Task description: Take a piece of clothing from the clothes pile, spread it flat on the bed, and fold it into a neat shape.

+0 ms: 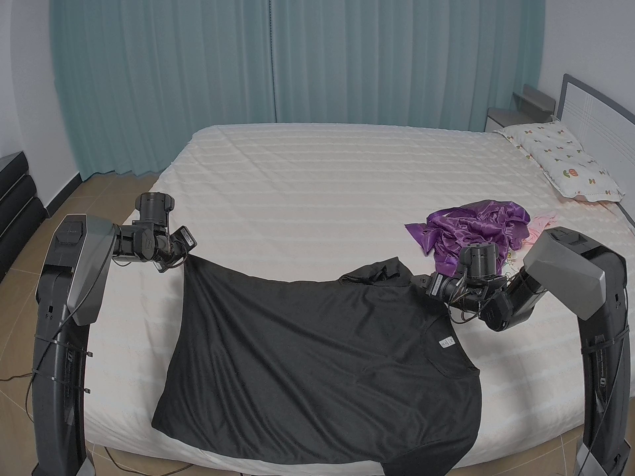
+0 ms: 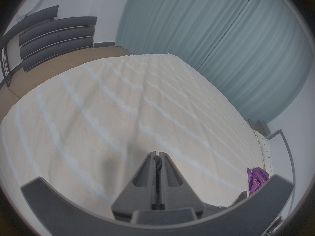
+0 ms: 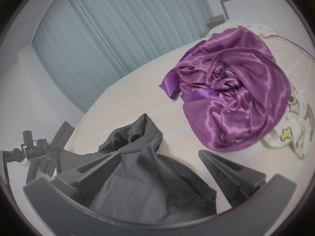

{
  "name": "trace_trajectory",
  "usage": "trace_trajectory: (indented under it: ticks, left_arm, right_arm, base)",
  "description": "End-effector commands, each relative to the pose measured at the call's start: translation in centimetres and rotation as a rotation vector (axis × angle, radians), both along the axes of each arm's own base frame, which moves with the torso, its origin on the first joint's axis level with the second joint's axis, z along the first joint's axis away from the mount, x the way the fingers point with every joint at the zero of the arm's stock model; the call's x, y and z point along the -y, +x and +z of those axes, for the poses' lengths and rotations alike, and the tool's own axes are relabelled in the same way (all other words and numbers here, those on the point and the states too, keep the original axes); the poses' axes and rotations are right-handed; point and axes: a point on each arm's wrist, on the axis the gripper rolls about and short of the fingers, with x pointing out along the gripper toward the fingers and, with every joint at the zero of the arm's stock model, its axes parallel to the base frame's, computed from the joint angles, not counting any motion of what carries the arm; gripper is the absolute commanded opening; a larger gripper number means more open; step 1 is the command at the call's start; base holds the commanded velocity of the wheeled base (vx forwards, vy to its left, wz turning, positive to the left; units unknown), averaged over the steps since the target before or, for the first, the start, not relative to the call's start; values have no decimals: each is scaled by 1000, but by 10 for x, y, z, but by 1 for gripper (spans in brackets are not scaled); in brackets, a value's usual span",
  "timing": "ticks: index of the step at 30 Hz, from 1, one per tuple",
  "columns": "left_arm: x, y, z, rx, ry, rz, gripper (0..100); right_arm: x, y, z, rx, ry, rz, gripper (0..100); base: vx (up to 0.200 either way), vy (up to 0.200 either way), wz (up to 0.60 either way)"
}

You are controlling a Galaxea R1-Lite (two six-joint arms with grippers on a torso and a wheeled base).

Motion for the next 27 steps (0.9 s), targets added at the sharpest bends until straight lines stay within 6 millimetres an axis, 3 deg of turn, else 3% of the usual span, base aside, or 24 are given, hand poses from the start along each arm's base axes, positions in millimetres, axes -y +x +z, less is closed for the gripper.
trace_trajectory:
  ticks: [1, 2, 3, 8, 12, 22, 27]
  left_arm:
    - [0, -1, 1, -12, -1, 1, 0]
    - [0, -1, 0, -14, -1, 1, 0]
    - [1, -2, 0, -18, -1, 0, 0]
    - [1, -2, 1, -18, 1, 1, 0]
    - [1, -2, 4, -17, 22, 27, 0]
    - [23, -6, 38, 46, 55, 35, 0]
    - [23, -8, 50, 74, 59, 42, 0]
  right_arm:
    - [-6, 10, -20, -28, -9, 30, 100]
    - [-6, 11, -21, -28, -9, 32, 100]
    - [-7, 16, -23, -18, -4, 33, 0]
    - [-7, 21, -18, 8, 13, 27, 0]
    - [2, 26, -2, 45, 59, -14, 0]
    - [29, 33, 25, 156, 94, -94, 0]
    - [32, 33, 26, 172, 108, -105, 0]
  base:
    - [0, 0, 0]
    - [0, 0, 0]
    - [0, 0, 0]
    - [0, 0, 0]
    - [0, 0, 0]
    - [0, 0, 0]
    - [0, 0, 0]
